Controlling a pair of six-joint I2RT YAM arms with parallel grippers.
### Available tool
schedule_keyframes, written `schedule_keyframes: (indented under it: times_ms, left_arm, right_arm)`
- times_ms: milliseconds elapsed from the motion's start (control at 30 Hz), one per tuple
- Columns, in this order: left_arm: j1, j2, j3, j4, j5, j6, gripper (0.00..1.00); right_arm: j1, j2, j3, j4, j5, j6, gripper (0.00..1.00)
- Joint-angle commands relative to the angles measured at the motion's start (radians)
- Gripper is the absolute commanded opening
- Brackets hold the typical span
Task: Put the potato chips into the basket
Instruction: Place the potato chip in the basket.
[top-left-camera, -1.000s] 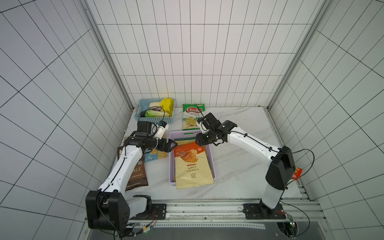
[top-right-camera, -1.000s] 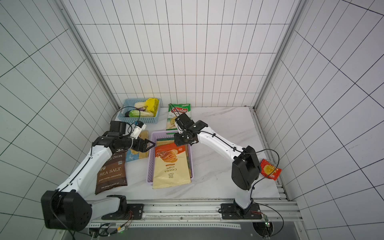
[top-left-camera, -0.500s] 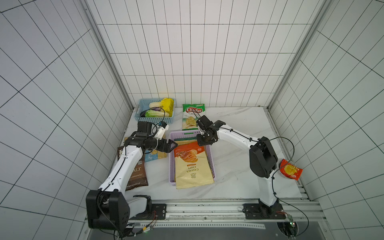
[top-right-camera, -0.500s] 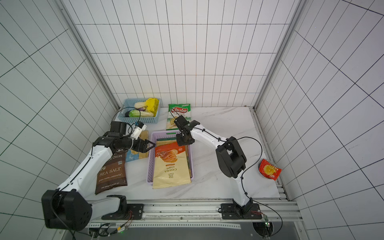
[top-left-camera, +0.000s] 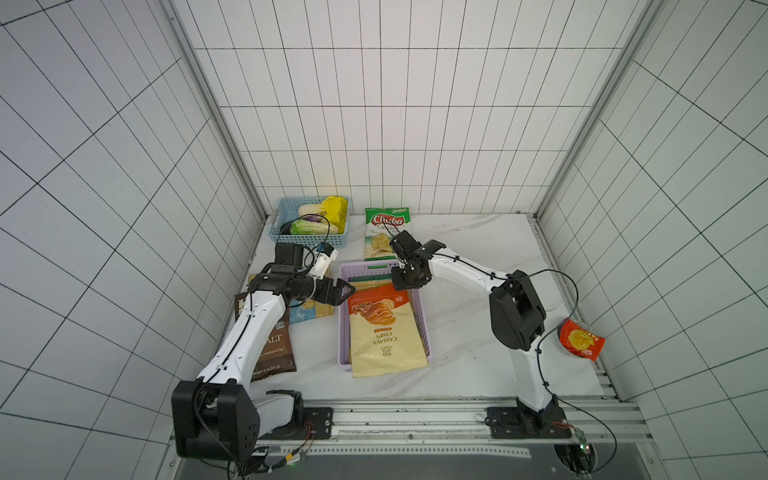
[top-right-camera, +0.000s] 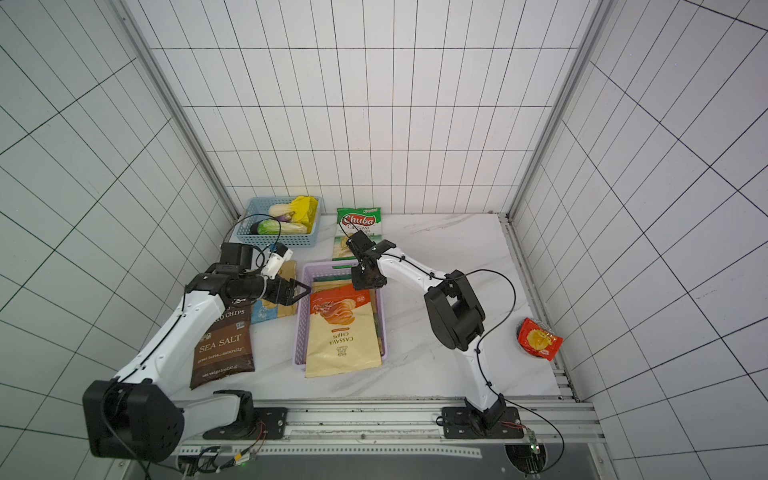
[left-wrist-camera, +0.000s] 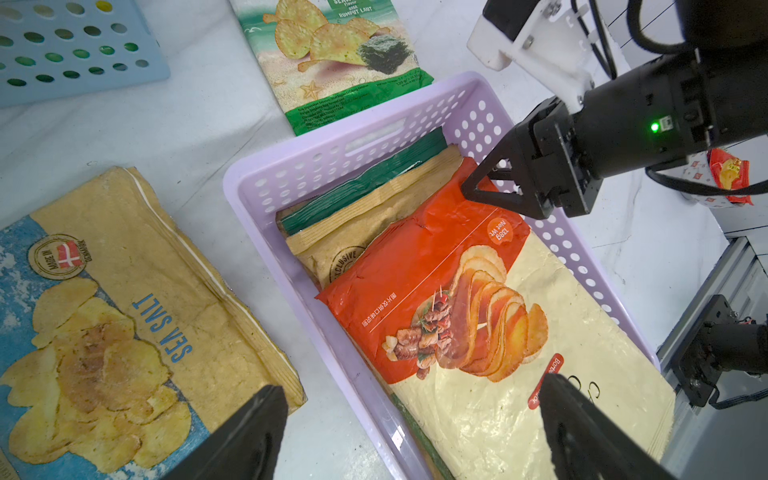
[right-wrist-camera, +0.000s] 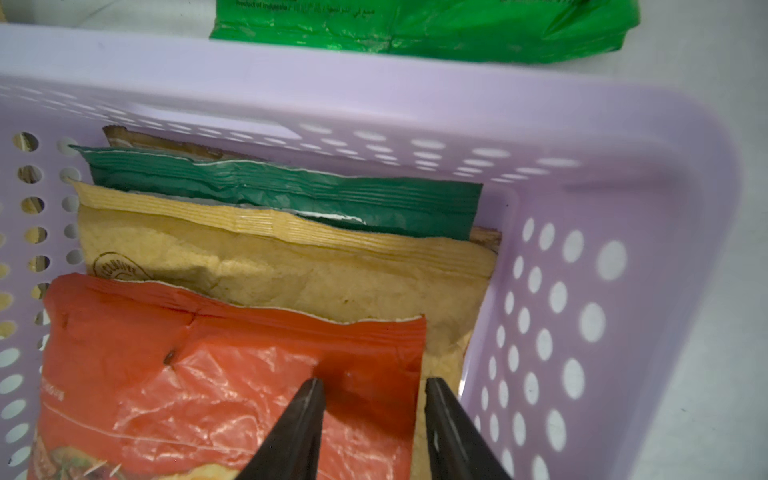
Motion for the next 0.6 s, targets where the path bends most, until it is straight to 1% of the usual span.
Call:
schedule_keyframes:
  times_ms: [0,133,267,367,567]
  left_arm:
    - [0.0,-0.021,-0.005,0.023,0.003,0.003,0.93]
    - [0.001,-0.023,-0.006,0.023,0.003,0.004,0.93]
    - [0.001,-0.023,-0.006,0.023,0.003,0.004,0.93]
    - [0.001,-0.02,-0.005,0.026,0.004,0.003,0.93]
    - [0.0,-0.018,-0.003,0.025,0.004,0.002,0.93]
  right_arm:
    - [-0.005,0.024,0.0,0.012,-0.018,0.031,0.42]
    - [-0.013,0.011,-0.042,0.069,-0.032,0.057,0.38]
    - [-0.019,-0.023,-0.102,0.126,-0.007,0.076,0.26]
    - [-0.026,-0.027,-0.119,0.135,-0.008,0.082,0.18]
    - [-0.026,-0.066,-0.175,0.2,0.016,0.104,0.04]
